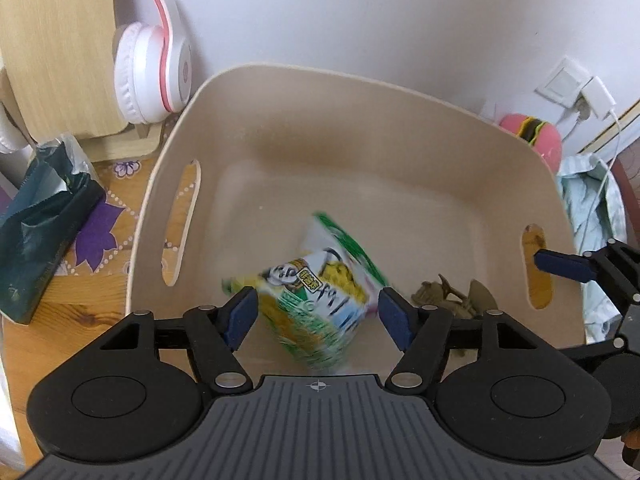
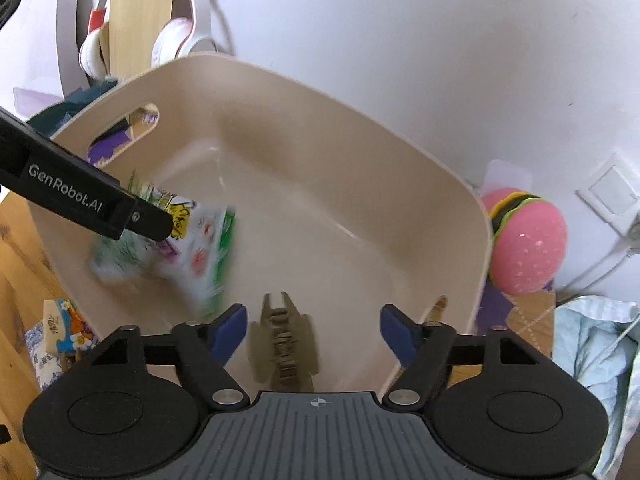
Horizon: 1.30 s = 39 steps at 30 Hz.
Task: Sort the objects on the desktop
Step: 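Open both tools to drop the snack bag and claw clip into the basket, then grasp the cartoon tissue pack with the left tool while the right tool grasps the green candy bag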
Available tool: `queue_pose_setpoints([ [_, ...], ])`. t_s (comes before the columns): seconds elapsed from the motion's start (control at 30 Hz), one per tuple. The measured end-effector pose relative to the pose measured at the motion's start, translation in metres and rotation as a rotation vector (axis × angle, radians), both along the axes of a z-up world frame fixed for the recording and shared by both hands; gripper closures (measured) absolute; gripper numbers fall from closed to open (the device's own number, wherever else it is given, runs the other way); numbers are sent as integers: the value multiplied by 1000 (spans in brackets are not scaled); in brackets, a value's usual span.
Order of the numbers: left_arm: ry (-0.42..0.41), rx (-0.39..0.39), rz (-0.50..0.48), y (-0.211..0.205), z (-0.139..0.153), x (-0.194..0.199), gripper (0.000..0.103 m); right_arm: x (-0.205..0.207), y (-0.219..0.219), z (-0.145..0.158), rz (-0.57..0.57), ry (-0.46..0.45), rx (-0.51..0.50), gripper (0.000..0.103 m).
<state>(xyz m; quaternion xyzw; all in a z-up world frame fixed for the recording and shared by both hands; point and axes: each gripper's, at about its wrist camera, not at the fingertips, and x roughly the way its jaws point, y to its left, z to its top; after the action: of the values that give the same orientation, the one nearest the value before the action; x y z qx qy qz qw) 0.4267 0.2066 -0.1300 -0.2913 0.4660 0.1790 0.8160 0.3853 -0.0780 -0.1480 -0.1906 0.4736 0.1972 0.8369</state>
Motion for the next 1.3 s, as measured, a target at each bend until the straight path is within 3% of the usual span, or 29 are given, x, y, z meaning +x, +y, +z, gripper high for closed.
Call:
queue_pose_setpoints([
  [0.07,-20,9,7,-2,8,-4,30,-6,-5,6,8,-21,2,14],
  [0.3,-28,30,58,-1,24,-13,29,-14,-3,32,21,-98,-4,9],
  [0.57,-96,102,99,-4,55,-45,29,-49,-35,62,-44,-177,57,2],
  [0.73,-129,140,82,-15,65,-70,28,-74,-46,62,-98,-191,120,0],
  [1.0,-36,269,-98,-52,43,-95,28,-120,-60,43,-58,-162,166,0],
  [1.3,80,262,-223,-80,-8,-101,28,-142,-51,15,-88,-73,181,0],
])
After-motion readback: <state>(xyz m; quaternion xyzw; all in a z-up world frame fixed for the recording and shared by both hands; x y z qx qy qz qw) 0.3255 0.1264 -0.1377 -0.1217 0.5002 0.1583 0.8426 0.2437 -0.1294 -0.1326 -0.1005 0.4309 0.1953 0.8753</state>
